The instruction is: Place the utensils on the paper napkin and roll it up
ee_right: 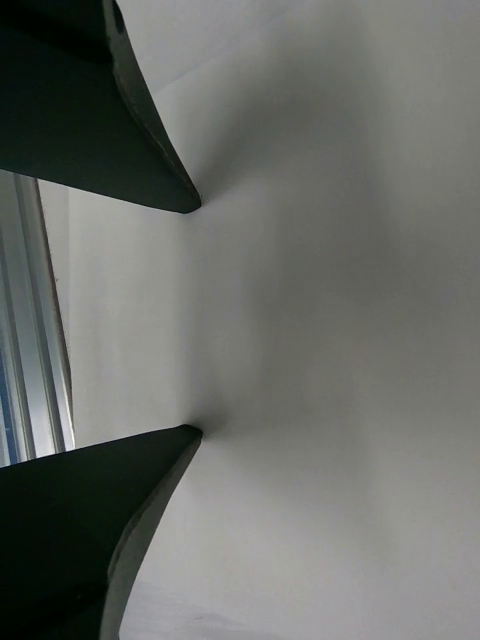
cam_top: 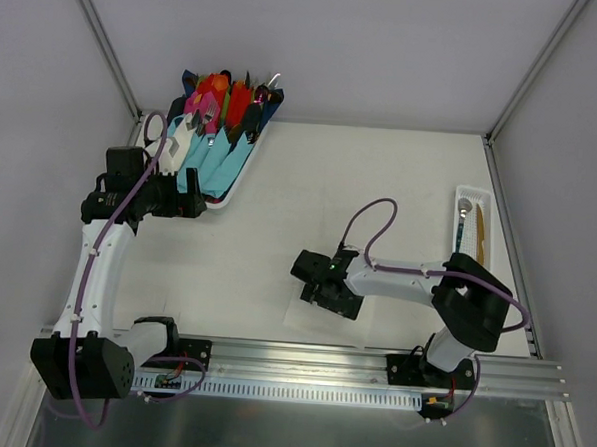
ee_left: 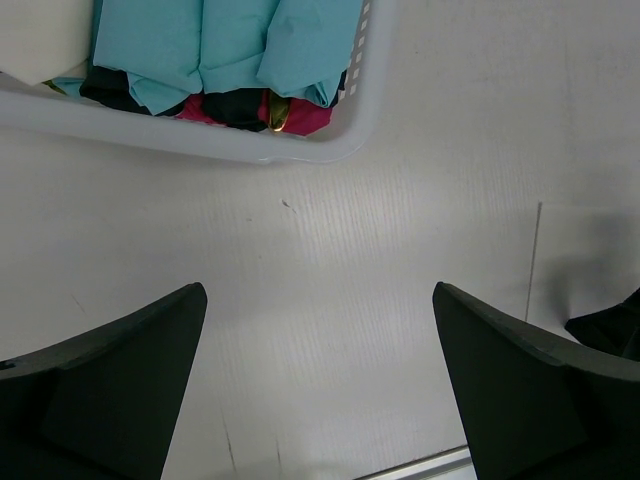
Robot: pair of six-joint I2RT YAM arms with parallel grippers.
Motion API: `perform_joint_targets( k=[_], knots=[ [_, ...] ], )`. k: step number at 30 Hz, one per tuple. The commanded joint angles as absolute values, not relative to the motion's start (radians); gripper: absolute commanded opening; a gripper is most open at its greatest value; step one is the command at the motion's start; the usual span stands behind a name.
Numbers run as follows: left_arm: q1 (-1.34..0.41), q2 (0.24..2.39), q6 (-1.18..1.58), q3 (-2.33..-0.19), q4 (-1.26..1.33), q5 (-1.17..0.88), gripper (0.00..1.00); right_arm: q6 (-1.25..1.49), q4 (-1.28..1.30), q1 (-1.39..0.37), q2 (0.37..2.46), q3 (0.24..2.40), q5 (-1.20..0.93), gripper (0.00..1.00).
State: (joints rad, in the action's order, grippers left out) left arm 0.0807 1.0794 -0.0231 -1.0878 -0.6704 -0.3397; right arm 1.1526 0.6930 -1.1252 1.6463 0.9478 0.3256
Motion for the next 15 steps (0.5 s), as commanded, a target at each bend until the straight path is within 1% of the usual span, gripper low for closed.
perform_joint_targets(
  k=[1, 3, 4, 10, 11, 14, 15],
  knots=[
    [0.097, 1.085, -0.049, -1.098, -0.669, -0.374, 0.99, 0.892, 0.569, -1.057, 1.761, 0.948, 0.206, 0.93],
    [0.101, 1.086, -0.057, -1.1, -0.669, -0.385, 0.99, 0.789, 0.565, -1.025, 1.792, 0.98, 0.164, 0.93],
    [0.103, 1.088, -0.058, -1.101, -0.669, -0.384, 0.99, 0.696, 0.565, -1.016, 1.801, 1.001, 0.137, 0.95],
    [0.123, 1.092, -0.074, -1.112, -0.669, -0.393, 0.99, 0.436, 0.566, -0.954, 1.827, 1.057, 0.107, 0.97],
    [0.127, 1.094, -0.078, -1.114, -0.669, -0.397, 0.99, 0.357, 0.565, -0.947, 1.832, 1.069, 0.106, 0.97],
    [0.138, 1.101, -0.083, -1.118, -0.669, -0.414, 0.99, 0.249, 0.592, -0.91, 1.848, 1.133, 0.114, 0.97],
    [0.141, 1.104, -0.084, -1.12, -0.669, -0.416, 0.99, 0.176, 0.598, -0.888, 1.853, 1.158, 0.114, 0.97]
  ],
)
